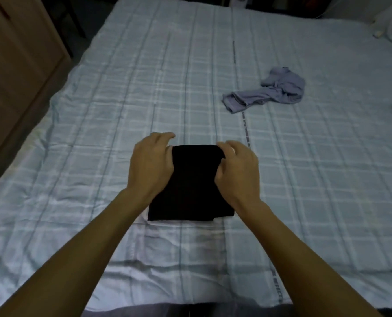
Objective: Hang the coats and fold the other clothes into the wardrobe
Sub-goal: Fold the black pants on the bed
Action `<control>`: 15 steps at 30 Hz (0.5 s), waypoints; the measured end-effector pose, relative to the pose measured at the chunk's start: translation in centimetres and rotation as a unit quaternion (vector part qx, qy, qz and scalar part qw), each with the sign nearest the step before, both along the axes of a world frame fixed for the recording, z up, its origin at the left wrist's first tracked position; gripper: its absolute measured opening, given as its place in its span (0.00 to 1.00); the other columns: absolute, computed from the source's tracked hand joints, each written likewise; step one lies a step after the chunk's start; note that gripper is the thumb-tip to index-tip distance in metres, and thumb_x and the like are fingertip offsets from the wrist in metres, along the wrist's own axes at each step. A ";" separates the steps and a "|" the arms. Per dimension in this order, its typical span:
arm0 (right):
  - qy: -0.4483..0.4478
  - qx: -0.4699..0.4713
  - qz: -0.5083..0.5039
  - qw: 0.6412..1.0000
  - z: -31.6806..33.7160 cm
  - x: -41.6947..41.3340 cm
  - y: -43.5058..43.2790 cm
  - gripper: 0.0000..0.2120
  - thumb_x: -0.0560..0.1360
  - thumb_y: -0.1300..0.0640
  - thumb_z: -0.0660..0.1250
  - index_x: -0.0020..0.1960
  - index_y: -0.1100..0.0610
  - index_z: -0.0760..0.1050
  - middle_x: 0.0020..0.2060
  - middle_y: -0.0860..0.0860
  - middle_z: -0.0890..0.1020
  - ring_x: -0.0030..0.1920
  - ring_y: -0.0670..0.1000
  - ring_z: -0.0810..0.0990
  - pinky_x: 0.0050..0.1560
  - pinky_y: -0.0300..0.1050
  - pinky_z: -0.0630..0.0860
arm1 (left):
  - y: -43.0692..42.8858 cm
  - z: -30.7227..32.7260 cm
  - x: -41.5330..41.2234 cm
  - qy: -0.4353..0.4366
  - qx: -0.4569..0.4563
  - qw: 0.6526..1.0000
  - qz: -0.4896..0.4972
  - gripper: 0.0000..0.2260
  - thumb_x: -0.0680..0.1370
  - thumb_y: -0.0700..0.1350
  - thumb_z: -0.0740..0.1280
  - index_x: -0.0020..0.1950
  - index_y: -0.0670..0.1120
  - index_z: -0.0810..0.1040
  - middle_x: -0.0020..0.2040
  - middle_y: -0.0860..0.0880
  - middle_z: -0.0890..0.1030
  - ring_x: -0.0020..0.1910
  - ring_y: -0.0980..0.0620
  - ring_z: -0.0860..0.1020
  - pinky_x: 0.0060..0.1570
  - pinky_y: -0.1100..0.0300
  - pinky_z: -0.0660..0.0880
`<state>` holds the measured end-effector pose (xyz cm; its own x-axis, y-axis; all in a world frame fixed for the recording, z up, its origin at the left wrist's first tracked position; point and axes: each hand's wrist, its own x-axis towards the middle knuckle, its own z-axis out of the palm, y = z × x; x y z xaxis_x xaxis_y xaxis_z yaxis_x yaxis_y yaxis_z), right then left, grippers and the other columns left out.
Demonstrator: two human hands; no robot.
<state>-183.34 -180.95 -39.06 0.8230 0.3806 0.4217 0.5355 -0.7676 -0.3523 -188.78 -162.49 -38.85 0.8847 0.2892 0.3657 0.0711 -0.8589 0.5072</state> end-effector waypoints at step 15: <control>0.174 -0.309 0.130 0.926 -17.3 0.8 0.2 0.53 0.62 0.32 0.69 0.77 0.50 0.47 0.76 0.61 0.51 0.76 0.61 0.47 0.72 0.66 0.43 | -2.2 -19.1 -1.7 0.276 0.193 0.933 -0.124 0.49 0.62 0.64 0.73 0.77 0.48 0.54 0.75 0.38 0.58 0.74 0.38 0.57 0.67 0.36 0.56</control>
<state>-182.49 -180.73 -56.33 0.7144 0.6654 -0.2164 0.6674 -0.7409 -0.0750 -190.47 -164.68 -57.96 0.9913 -0.0095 -0.1311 0.0039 -0.9949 0.1013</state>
